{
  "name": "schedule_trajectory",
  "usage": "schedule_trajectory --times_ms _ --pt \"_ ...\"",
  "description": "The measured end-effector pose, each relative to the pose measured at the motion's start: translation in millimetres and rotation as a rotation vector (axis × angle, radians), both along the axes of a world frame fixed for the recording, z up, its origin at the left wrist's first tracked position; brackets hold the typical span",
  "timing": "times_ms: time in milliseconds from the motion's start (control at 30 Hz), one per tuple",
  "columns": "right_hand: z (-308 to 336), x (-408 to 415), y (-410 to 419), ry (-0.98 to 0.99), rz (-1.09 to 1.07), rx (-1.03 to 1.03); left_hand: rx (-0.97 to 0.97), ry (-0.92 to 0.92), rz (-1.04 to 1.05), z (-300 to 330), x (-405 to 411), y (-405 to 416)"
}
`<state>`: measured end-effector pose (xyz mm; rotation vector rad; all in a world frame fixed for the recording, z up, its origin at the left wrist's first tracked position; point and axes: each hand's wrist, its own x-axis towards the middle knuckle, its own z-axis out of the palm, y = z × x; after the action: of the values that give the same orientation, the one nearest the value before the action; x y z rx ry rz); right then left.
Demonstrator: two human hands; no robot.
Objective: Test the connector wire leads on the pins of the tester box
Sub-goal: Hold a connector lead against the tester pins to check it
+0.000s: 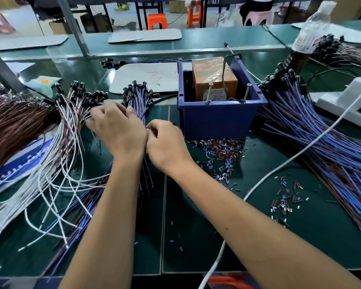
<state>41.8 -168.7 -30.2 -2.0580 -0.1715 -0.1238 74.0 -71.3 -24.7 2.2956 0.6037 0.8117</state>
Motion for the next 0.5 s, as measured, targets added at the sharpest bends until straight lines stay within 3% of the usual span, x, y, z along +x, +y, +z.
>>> schedule_trajectory --times_ms 67,133,200,433,500 --pt "-0.9 -0.4 -0.7 -0.007 -0.022 0.029 0.012 -0.137 0.009 3.1 -2.1 -1.4" --pt "-0.2 -2.2 -0.7 -0.053 -0.039 0.105 -0.311 -0.369 -0.181 9.3 -4.3 -4.6" --pt "2.8 -4.4 1.6 -0.084 -0.030 0.192 -0.696 -0.488 -0.363 15.5 -6.3 -9.0" --pt "7.7 -8.4 8.1 0.114 0.214 0.400 -1.647 -0.513 -0.659 27.7 -2.1 7.0" --pt "5.8 -11.4 8.1 0.140 0.270 0.462 -1.761 -0.572 -0.737 28.8 -3.1 9.6"
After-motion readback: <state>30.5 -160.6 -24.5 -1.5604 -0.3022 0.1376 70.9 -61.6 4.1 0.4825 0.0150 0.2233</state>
